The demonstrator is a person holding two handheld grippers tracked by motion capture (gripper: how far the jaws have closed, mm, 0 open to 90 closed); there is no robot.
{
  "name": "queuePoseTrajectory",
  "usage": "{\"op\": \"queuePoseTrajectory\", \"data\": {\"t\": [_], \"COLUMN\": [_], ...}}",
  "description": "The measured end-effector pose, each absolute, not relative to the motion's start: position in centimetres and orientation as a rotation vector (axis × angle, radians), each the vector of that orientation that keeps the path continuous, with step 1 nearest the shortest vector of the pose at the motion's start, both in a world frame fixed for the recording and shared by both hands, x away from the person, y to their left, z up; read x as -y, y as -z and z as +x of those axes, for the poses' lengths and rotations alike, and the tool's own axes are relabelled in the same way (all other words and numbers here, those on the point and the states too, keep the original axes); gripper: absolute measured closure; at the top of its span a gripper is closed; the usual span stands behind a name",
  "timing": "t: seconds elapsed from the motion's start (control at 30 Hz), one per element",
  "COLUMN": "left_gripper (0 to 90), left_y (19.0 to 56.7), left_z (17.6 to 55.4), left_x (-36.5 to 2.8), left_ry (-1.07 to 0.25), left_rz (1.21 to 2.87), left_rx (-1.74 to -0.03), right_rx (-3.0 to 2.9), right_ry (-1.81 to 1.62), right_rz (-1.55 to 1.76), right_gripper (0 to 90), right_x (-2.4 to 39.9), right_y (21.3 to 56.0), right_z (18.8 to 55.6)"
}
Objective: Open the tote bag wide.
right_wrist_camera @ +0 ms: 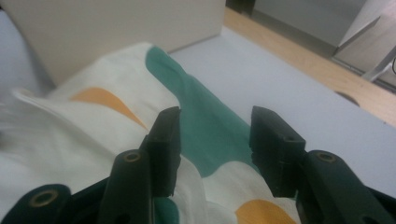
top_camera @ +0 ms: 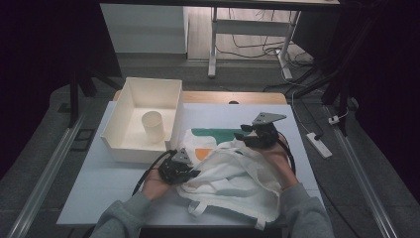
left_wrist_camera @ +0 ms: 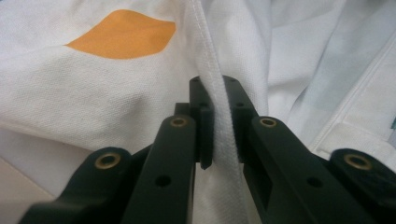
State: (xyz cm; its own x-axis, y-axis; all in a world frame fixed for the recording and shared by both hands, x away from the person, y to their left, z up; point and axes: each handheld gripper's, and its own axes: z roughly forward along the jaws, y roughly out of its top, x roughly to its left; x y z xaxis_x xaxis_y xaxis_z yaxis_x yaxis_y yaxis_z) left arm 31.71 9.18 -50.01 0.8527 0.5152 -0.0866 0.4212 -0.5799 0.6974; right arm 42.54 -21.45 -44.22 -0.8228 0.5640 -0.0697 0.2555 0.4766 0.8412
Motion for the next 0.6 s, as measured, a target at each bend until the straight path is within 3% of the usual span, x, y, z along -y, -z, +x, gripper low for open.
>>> {"op": "queuePoseTrajectory", "data": {"t": [0.6], "left_gripper": [84.2], "left_y": [50.0], "left_z": [31.7], "left_x": [-9.2], "left_ry": [-0.164], "left_rz": [2.272], "left_rx": [-0.670], "right_rx": [-2.447], "right_ry": [-1.181], "right_rz": [0.723], "right_gripper": [50.4], "right_x": [22.8], "right_y": [42.2], "right_z": [37.6]}}
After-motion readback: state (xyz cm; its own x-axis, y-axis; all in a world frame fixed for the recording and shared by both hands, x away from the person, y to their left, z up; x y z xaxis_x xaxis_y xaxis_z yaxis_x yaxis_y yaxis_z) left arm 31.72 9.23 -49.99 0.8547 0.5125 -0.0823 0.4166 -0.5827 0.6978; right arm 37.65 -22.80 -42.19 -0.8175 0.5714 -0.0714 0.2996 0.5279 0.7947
